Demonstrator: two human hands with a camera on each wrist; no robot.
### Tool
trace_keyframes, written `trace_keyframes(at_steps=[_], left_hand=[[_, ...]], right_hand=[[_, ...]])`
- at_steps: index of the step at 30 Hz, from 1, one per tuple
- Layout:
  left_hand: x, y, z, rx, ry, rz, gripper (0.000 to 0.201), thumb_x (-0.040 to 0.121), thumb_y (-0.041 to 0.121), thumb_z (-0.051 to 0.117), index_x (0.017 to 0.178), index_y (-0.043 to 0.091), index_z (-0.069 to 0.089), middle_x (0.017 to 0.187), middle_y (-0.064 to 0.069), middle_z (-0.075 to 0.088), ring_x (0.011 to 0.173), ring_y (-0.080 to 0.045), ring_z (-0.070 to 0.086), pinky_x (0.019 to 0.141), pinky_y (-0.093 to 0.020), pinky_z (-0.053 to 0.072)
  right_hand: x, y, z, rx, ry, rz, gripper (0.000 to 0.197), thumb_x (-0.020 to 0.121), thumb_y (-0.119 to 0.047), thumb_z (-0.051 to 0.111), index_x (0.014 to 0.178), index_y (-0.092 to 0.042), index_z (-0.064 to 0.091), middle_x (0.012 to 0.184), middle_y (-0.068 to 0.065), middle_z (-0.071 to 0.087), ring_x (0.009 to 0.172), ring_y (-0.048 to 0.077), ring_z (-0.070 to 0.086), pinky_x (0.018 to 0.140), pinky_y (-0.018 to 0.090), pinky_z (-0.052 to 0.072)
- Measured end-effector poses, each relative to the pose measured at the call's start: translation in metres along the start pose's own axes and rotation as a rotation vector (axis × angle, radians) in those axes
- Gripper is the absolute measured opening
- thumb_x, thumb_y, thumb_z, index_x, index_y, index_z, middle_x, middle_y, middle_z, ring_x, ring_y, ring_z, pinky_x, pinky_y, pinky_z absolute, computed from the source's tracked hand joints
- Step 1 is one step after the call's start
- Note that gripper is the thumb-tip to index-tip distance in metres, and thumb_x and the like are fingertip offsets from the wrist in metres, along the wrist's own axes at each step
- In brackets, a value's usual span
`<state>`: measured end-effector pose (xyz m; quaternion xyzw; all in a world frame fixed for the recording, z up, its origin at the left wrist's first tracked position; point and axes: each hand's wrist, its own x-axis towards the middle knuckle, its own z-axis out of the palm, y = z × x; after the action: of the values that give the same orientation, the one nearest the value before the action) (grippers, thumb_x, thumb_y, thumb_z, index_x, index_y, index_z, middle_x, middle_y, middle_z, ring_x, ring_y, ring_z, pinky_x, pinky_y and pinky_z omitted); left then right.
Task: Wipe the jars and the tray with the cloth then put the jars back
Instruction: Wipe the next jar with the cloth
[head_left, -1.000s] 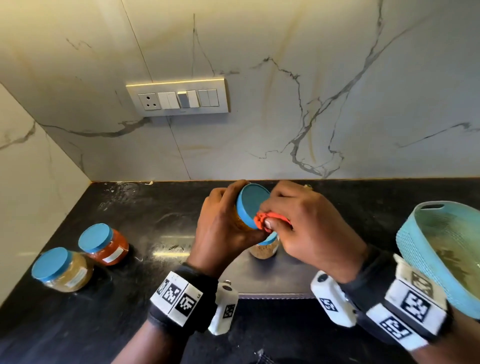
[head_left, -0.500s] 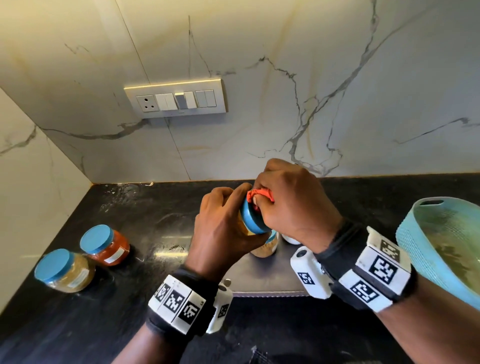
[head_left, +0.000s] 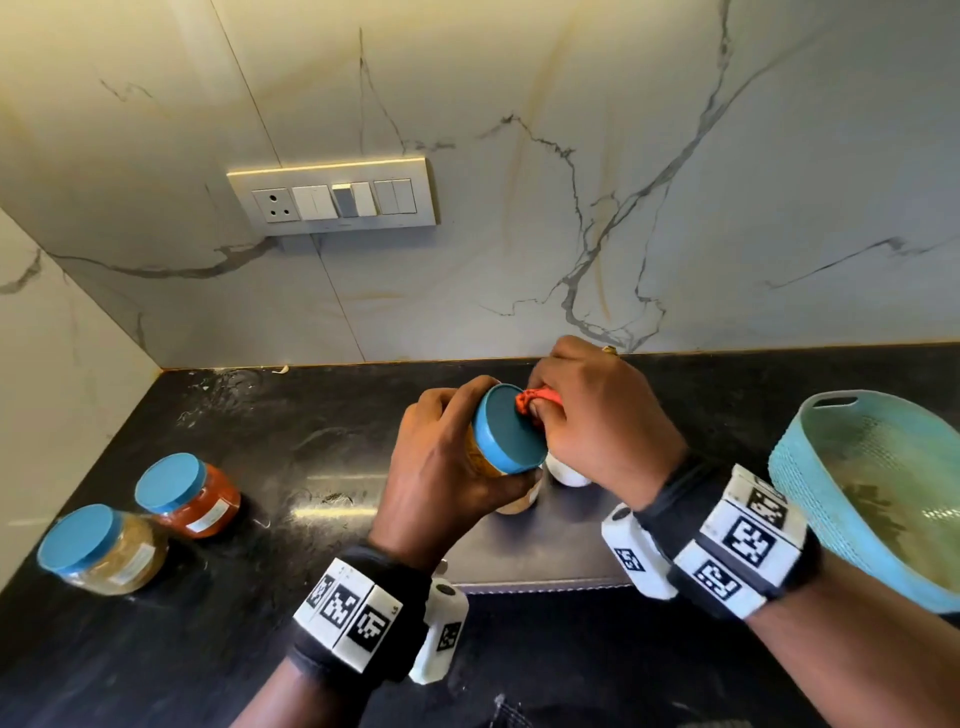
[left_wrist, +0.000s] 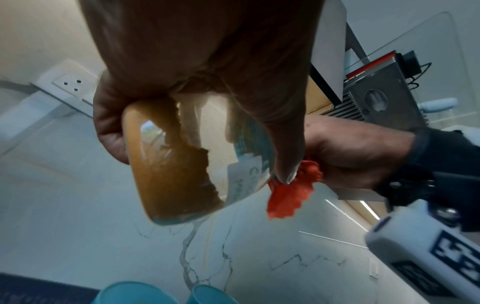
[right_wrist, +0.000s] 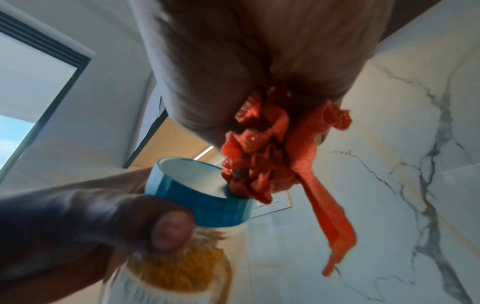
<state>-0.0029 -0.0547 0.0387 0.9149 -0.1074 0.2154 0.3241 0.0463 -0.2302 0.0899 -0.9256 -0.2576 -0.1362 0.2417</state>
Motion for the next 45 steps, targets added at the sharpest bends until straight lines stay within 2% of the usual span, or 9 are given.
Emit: trace_keyframes(at_steps=[9, 14, 21, 27, 30, 34, 39, 42, 45], left_hand=[[0.002, -0.004, -0.014, -0.125, 0.061, -0.045, 0.077, 0.064, 0.053, 0.079, 0.131, 0.020, 0.063, 0.118, 0.015, 0.067, 0.106, -0.019, 0.062, 0.089, -0.043, 0.054], [-0.006, 0.004, -0.006, -0.218, -0.011, -0.143, 0.078, 0.059, 0.056, 0.086, 0.129, 0.037, 0.057, 0.112, 0.035, 0.060, 0.106, -0.008, 0.062, 0.091, -0.040, 0.054], [0.002, 0.010, -0.012, -0.342, 0.005, -0.204, 0.071, 0.060, 0.042, 0.090, 0.125, 0.031, 0.062, 0.111, 0.015, 0.072, 0.103, -0.009, 0.068, 0.085, -0.036, 0.056], [-0.006, 0.012, -0.010, -0.273, -0.007, -0.189, 0.075, 0.058, 0.055, 0.087, 0.124, 0.047, 0.054, 0.114, 0.034, 0.063, 0.107, -0.004, 0.062, 0.093, -0.033, 0.052], [-0.001, 0.013, -0.008, -0.242, -0.014, -0.153, 0.075, 0.060, 0.047, 0.091, 0.127, 0.036, 0.060, 0.111, 0.030, 0.064, 0.105, -0.006, 0.062, 0.089, -0.032, 0.052], [-0.002, 0.003, -0.015, -0.172, -0.019, -0.153, 0.084, 0.059, 0.058, 0.086, 0.133, 0.025, 0.061, 0.115, 0.017, 0.066, 0.107, -0.009, 0.060, 0.089, -0.026, 0.050], [-0.004, 0.008, -0.014, -0.359, -0.039, -0.295, 0.082, 0.059, 0.051, 0.092, 0.131, 0.030, 0.060, 0.118, 0.013, 0.070, 0.112, -0.009, 0.065, 0.095, -0.038, 0.055], [0.000, 0.013, -0.016, -0.603, -0.045, -0.383, 0.077, 0.061, 0.043, 0.094, 0.129, 0.028, 0.061, 0.119, 0.007, 0.074, 0.112, -0.014, 0.070, 0.100, -0.045, 0.057], [0.002, 0.014, -0.019, -0.864, -0.021, -0.513, 0.076, 0.063, 0.042, 0.090, 0.129, 0.019, 0.061, 0.119, -0.003, 0.076, 0.113, -0.024, 0.073, 0.101, -0.051, 0.058]], right_hand=[[-0.012, -0.026, -0.011, 0.181, -0.067, -0.290, 0.014, 0.080, -0.015, 0.064, 0.091, -0.015, 0.072, 0.094, -0.001, 0.058, 0.081, 0.020, 0.059, 0.073, 0.036, 0.051], [-0.001, 0.001, -0.010, 0.222, -0.042, -0.146, 0.021, 0.078, -0.020, 0.068, 0.096, -0.023, 0.076, 0.094, -0.002, 0.060, 0.085, 0.018, 0.063, 0.075, 0.041, 0.055], [-0.003, -0.020, -0.017, 0.363, -0.043, -0.303, 0.024, 0.079, -0.007, 0.071, 0.101, -0.015, 0.076, 0.098, -0.003, 0.064, 0.091, 0.010, 0.062, 0.084, 0.017, 0.047], [0.005, 0.006, -0.013, 0.286, -0.036, -0.213, 0.024, 0.077, -0.011, 0.071, 0.099, -0.018, 0.076, 0.098, -0.006, 0.066, 0.091, 0.008, 0.062, 0.085, 0.027, 0.050], [0.010, -0.011, -0.008, 0.308, 0.031, -0.226, 0.022, 0.079, -0.008, 0.074, 0.099, -0.016, 0.075, 0.098, -0.004, 0.067, 0.091, 0.009, 0.062, 0.085, 0.022, 0.049], [-0.005, -0.012, -0.012, 0.381, -0.108, -0.298, 0.025, 0.077, -0.006, 0.073, 0.100, -0.018, 0.075, 0.100, -0.006, 0.065, 0.093, 0.009, 0.062, 0.087, 0.021, 0.049], [0.000, 0.014, -0.017, 0.308, -0.098, -0.145, 0.025, 0.080, -0.007, 0.077, 0.100, -0.022, 0.076, 0.095, -0.006, 0.065, 0.086, 0.010, 0.064, 0.080, 0.033, 0.054], [0.005, 0.017, -0.018, 0.640, 0.002, 0.015, 0.019, 0.086, -0.006, 0.077, 0.100, -0.019, 0.076, 0.091, -0.004, 0.071, 0.082, 0.005, 0.068, 0.074, 0.026, 0.054], [0.003, 0.016, -0.014, 0.966, 0.075, 0.129, 0.020, 0.088, -0.011, 0.074, 0.105, -0.020, 0.076, 0.102, 0.004, 0.077, 0.100, 0.021, 0.072, 0.091, 0.042, 0.058]])
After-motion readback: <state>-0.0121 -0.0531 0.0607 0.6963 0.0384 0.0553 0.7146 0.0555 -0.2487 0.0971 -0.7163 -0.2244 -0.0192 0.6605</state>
